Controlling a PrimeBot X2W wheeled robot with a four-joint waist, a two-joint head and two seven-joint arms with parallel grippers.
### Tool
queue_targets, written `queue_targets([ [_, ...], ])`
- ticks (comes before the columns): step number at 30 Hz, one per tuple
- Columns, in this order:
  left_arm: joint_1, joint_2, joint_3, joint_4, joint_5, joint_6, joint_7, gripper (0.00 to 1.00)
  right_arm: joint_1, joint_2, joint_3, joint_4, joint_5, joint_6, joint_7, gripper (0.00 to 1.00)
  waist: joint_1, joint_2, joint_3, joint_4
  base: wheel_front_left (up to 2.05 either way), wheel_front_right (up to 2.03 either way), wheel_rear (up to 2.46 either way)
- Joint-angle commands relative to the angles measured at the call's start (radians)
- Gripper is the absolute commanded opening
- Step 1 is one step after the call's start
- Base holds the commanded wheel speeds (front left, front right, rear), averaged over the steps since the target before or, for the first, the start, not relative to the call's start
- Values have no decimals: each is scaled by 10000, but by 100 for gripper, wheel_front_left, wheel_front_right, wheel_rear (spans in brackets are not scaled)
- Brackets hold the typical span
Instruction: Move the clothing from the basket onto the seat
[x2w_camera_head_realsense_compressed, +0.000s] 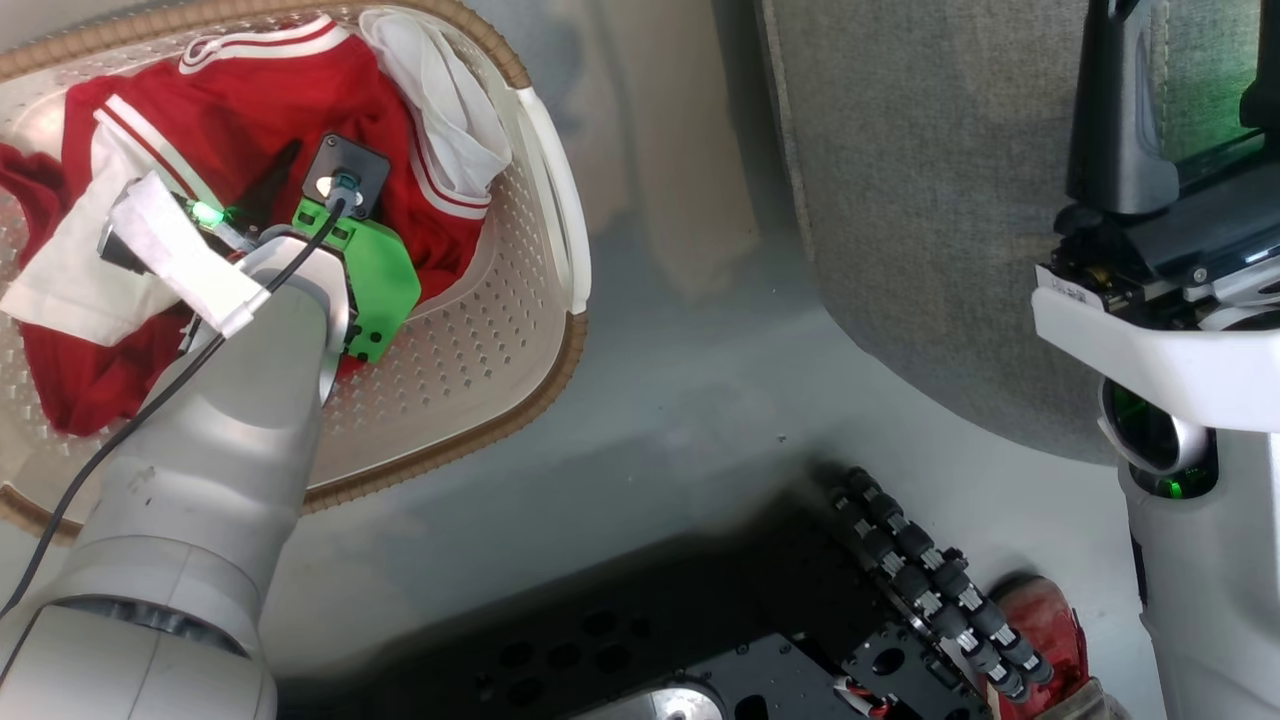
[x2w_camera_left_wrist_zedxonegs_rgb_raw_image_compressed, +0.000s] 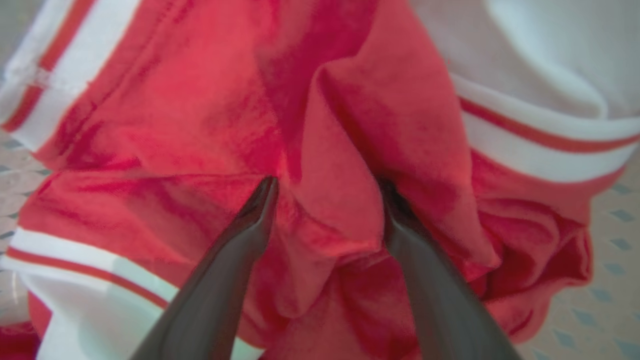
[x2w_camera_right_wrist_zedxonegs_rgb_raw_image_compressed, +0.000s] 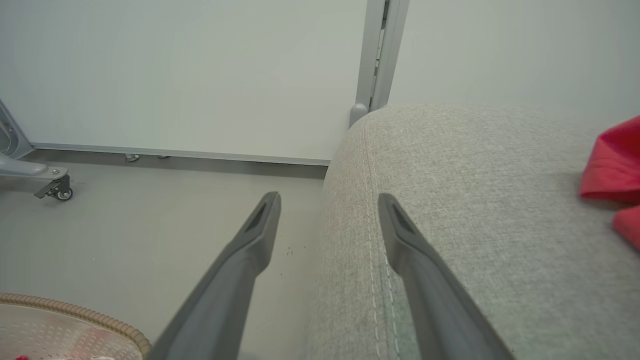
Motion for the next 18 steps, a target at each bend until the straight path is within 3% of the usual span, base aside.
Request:
queue_targets([
  [1, -136, 178, 58, 35, -26, 114, -120, 0, -192, 47, -31, -87, 26, -7, -30, 100, -2, 0, 26, -18, 0, 0, 0],
  [9, -2, 225, 295, 28, -466, 437, -1036, 0, -160, 19, -78, 32, -35, -7, -30, 100, -2, 0, -342, 106, 0, 0, 0],
  [15, 759, -39, 765, -524, -1089, 576, -1679, 0, 329, -130, -21, 336, -83, -7, -30, 100, -2, 0, -1561, 635, 0, 0, 0],
  [18, 1322, -121, 864, -1541, -1195, 673, -1732, 0, 608, -269, 137, 562, -73, -7, -29, 100, -2, 0, -2388, 930, 0, 0, 0],
])
